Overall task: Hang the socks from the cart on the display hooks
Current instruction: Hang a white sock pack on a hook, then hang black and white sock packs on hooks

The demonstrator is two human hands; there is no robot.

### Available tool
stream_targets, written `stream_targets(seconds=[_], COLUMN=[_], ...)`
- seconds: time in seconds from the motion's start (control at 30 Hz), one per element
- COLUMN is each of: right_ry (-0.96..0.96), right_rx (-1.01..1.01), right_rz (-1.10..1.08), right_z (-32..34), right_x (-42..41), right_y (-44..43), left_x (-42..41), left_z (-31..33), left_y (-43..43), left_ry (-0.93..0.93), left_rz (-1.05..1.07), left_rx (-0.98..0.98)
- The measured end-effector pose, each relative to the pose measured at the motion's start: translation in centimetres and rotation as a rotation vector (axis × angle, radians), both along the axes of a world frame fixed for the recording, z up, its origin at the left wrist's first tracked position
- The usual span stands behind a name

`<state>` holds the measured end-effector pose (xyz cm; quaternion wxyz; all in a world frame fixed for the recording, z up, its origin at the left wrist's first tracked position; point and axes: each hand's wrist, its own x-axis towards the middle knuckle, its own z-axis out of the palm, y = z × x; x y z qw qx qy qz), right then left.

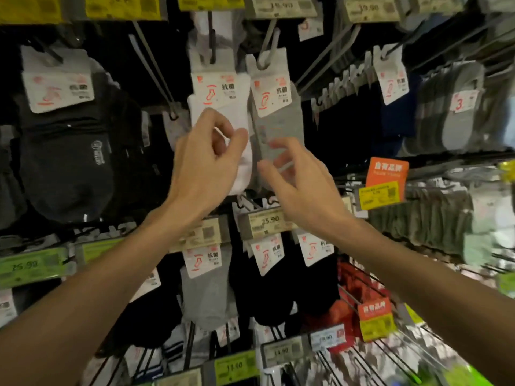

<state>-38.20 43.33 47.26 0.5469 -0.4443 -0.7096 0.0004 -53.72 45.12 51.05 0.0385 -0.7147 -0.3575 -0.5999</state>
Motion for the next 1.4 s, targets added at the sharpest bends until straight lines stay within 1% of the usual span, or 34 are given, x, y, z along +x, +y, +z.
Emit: stream_targets(seconds=[0.07, 0.13, 0.23, 0.3, 0.37, 0.43, 0.5, 0.57, 0.6, 0.67, 0.73, 0.8, 0.87, 0.97, 1.1, 1.23, 1.4], right_ry=[0.002, 0.017, 0.050, 0.062, 0.081, 0.103, 0.150, 0.212, 0.241, 0.315, 0.340, 0.368, 0.450, 0.490, 0.503, 0.500, 0.503], right_rx=[0.055, 0.022, -0.157, -0.333, -0.517, -0.706, -0.902, -1.067, -1.118, -1.183, -1.257, -1.346, -1.405, -1.451, -1.455, -1.487, -1.402], right_rz=[-0.014, -0.052, -0.183, -0.297, -0.394, -0.477, -0.555, -0.624, -0.660, -0.745, -0.829, -0.904, -0.979, -1.102, -1.257, -1.246, -1.243], right_z=[-2.8, -7.0, -15.6, -22.6, -29.5, -35.8, -40.7, -44.6, -46.2, -49.0, -51.1, -53.2, -55.0, -56.2, -57.8, -60.2, -63.7], right_x=[3.4, 7.4, 14.3, 19.0, 23.7, 28.1, 32.0, 35.4, 37.0, 39.7, 41.8, 43.5, 45.1, 47.1, 51.3, 55.7, 60.9], right_y=[-2.9, -5.6, -10.3, -14.0, -18.0, -22.2, -26.1, -29.8, -31.5, -34.6, -37.0, -39.2, -41.2, -43.2, -44.9, -44.3, -41.6], left_x=[2.6, 6.0, 12.0, 16.7, 22.1, 27.8, 33.4, 38.6, 40.8, 44.7, 47.7, 50.1, 52.2, 54.2, 57.5, 60.6, 63.5], left_z=[-1.2, -3.3, -8.0, -12.6, -18.3, -24.5, -30.9, -36.8, -39.6, -44.3, -48.2, -51.5, -54.9, -59.4, -64.9, -69.0, -73.3], left_y=[-1.7, -3.4, -5.4, -6.2, -7.0, -8.2, -9.7, -12.1, -13.3, -15.5, -17.1, -18.3, -19.1, -19.8, -21.1, -21.0, -19.8], left_ry=[0.180, 0.402, 0.706, 0.874, 0.967, 1.022, 1.094, 1.168, 1.191, 1.215, 1.246, 1.270, 1.282, 1.264, 1.257, 1.082, 0.892], left_rz=[-0.118, -0.186, -0.263, -0.316, -0.392, -0.510, -0.565, -0.593, -0.606, -0.650, -0.668, -0.697, -0.700, -0.716, -0.751, -0.710, -0.561], left_rx=[-0.089, -0.110, -0.133, -0.172, -0.226, -0.378, -0.574, -0.694, -0.751, -0.889, -1.013, -1.100, -1.192, -1.371, -1.546, -1.702, -1.870])
